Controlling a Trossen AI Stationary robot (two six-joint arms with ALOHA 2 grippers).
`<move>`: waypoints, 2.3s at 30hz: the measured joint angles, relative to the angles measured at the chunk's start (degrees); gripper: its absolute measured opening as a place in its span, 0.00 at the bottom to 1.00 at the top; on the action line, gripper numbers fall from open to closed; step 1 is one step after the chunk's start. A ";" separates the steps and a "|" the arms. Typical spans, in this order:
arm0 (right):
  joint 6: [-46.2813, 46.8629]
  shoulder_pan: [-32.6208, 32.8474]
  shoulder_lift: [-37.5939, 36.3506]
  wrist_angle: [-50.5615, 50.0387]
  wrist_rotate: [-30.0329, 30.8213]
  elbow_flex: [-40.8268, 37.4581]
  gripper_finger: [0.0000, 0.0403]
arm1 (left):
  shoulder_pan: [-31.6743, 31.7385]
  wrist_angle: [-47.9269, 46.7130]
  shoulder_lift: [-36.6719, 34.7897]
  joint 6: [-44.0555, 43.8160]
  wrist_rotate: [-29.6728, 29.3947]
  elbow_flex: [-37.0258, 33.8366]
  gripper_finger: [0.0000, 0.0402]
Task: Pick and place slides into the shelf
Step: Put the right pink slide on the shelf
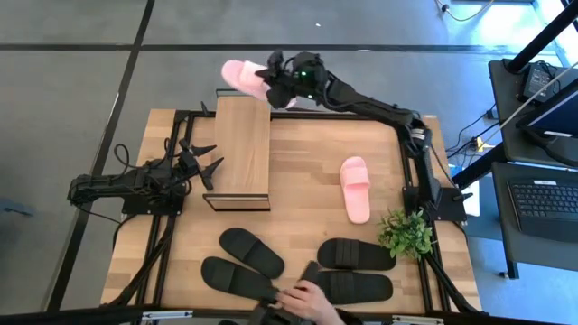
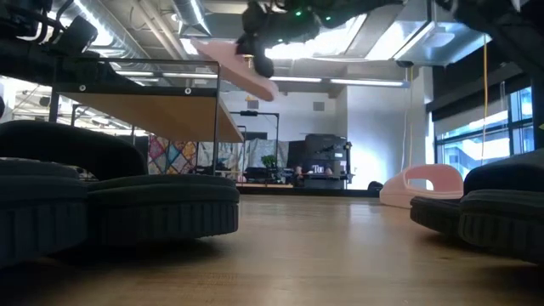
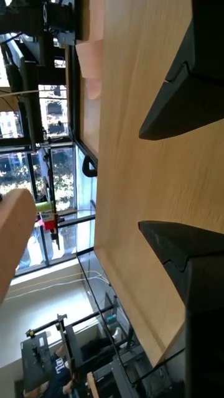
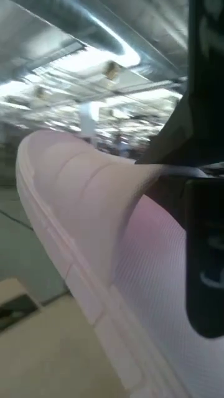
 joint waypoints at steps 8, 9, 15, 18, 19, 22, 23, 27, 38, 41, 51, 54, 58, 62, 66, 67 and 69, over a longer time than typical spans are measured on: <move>-2.27 0.52 10.80 -4.14 -2.68 14.38 0.03 | 0.00 -0.32 -0.01 -0.23 -0.01 0.02 0.54; -2.35 0.52 11.80 -5.31 -3.27 15.49 0.03 | 0.00 -0.33 -0.01 -0.23 -0.02 0.02 0.54; -6.83 0.52 14.78 -5.41 -3.56 14.73 0.03 | 0.00 -0.47 -0.01 -0.38 -0.14 0.02 0.54; -7.86 0.52 15.83 -5.56 -3.73 14.72 0.03 | 0.00 -0.47 -0.01 -0.30 -0.14 0.02 0.54; -8.37 0.52 16.06 -5.47 -3.73 14.72 0.03 | 0.00 -0.49 -0.01 -0.17 -0.16 0.02 0.54; -9.65 0.52 16.69 -5.41 -4.14 14.72 0.03 | 0.00 -0.49 -0.01 -0.13 -0.16 0.04 0.54; -9.87 0.52 16.79 -5.60 -4.14 14.72 0.03 | 0.00 -0.49 -0.01 -0.13 -0.16 0.04 0.54; -10.75 0.52 16.80 -5.63 -4.15 14.70 0.03 | 0.00 -0.51 -0.01 -0.06 -0.18 0.04 0.54; -11.40 0.52 16.80 -5.86 -5.94 14.70 0.03 | 0.00 -0.53 -0.01 0.05 -0.20 0.04 0.54; -11.46 0.52 16.80 -5.59 -6.48 14.70 0.03 | 0.00 -0.55 -0.01 0.07 -0.22 0.04 0.54; -12.72 0.08 19.44 -2.86 -7.03 14.61 0.04 | 0.00 -0.53 -0.01 0.23 -0.67 0.04 0.54; -12.67 -0.03 19.46 -3.06 -7.01 14.61 0.04 | 0.00 -0.50 -0.01 0.44 -1.04 0.04 0.54; -11.57 -0.01 19.49 -3.07 -6.98 14.61 0.04 | 0.00 -0.49 -0.01 0.51 -1.54 0.04 0.54; -8.83 -0.01 19.49 -2.24 -6.90 14.63 0.10 | 0.00 -0.50 -0.01 0.53 -1.71 0.04 0.54; -8.25 -0.01 19.49 -1.77 -6.90 14.63 0.16 | 0.00 -0.51 -0.01 0.53 -1.78 0.04 0.54; -8.13 -0.01 19.49 -1.69 -6.90 14.63 0.17 | 0.00 -0.51 -0.01 0.45 -1.78 0.04 0.54; -7.91 -0.01 19.49 -1.64 -6.90 14.63 0.18 | 0.00 -0.53 -0.01 0.31 -1.78 0.04 0.54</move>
